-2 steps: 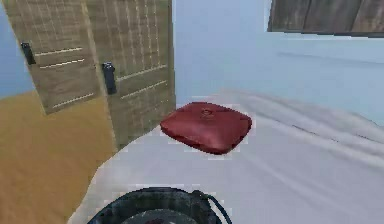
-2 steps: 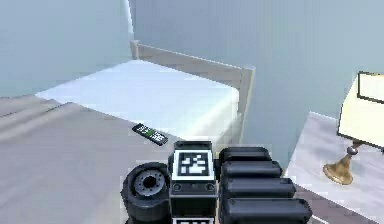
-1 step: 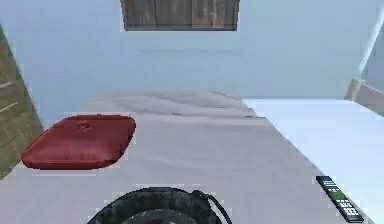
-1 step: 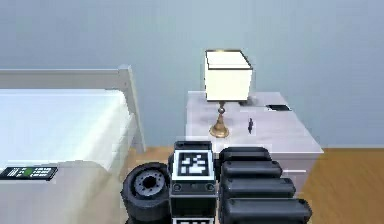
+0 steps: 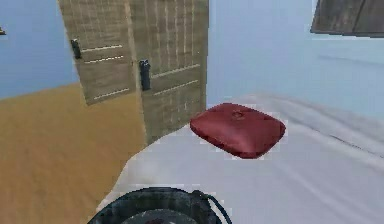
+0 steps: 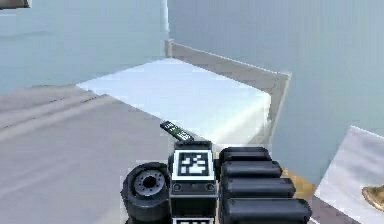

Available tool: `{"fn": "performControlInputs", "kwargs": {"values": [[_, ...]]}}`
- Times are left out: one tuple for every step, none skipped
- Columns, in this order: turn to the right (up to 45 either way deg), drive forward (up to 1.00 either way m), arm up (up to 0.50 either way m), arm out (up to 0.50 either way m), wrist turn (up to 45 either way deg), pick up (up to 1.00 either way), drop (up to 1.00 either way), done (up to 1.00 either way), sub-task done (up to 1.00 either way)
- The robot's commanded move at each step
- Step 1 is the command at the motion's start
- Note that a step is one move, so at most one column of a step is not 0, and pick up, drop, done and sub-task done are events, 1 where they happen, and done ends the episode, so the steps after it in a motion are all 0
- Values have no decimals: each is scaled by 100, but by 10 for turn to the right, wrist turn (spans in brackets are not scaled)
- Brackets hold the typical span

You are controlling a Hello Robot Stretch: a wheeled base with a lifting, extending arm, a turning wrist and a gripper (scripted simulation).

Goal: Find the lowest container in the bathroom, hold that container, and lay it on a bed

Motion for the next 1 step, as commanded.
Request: {"fn": "performControlInputs", "kwargs": {"values": [[-270, 0, 0, 0, 0, 0, 0, 0, 0]]}}
